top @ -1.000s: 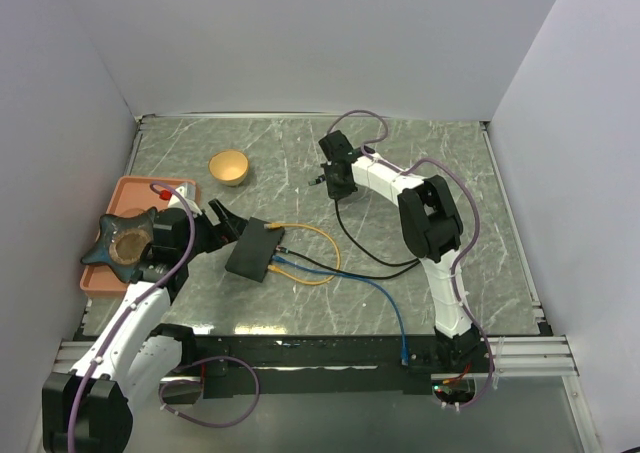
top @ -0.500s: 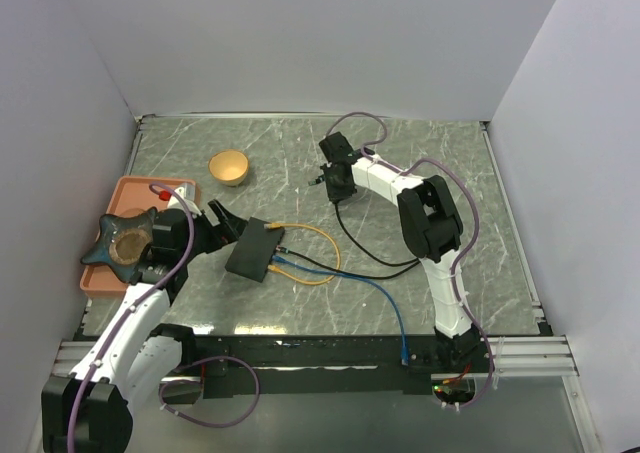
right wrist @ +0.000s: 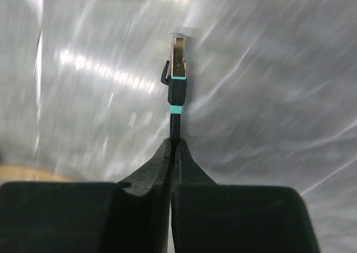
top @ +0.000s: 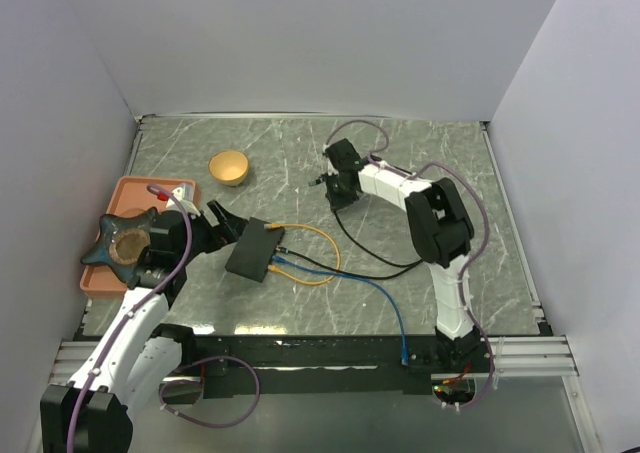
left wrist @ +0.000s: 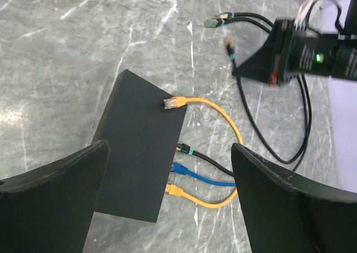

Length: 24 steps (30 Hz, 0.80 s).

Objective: Insert the plug into the switch port

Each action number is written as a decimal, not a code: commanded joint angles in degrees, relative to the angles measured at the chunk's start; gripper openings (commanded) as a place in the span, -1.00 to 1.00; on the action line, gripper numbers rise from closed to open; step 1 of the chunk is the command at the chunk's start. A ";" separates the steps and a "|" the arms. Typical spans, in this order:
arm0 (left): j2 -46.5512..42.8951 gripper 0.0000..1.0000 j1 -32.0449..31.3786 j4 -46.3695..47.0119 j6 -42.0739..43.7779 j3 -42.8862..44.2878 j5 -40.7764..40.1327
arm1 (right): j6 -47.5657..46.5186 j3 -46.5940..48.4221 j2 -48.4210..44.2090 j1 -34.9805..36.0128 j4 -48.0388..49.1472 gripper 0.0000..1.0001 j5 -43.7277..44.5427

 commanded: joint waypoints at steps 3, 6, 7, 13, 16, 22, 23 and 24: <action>-1.00 0.93 0.28 6.91 -1.00 -2.26 6.24 | -2.67 -11.67 -15.41 2.87 8.43 -1.00 -17.43; -1.01 0.98 0.28 10.43 -1.35 -3.40 9.23 | -4.60 -13.87 -19.20 4.97 10.02 -1.00 -25.34; -0.92 0.98 0.28 11.57 -1.61 -3.67 10.98 | -5.22 -13.97 -20.00 5.50 10.02 -1.00 -26.68; -1.53 0.93 0.28 18.79 -3.10 -5.87 17.66 | -10.93 -14.23 -25.36 11.21 8.44 -1.00 -35.73; -2.67 0.91 0.27 21.25 -3.55 -6.75 19.17 | -12.78 -14.50 -27.03 12.01 8.35 -1.00 -42.31; -4.34 0.78 0.28 24.23 -4.77 -7.80 21.02 | -13.83 -14.32 -28.71 12.36 7.74 -1.00 -46.30; -4.87 0.75 0.28 24.68 -5.04 -7.89 21.28 | -14.36 -13.71 -28.54 12.45 7.22 -1.00 -46.65; -5.05 0.75 0.28 25.12 -5.13 -8.15 21.89 | -14.36 -13.45 -28.19 12.54 6.95 -1.00 -46.74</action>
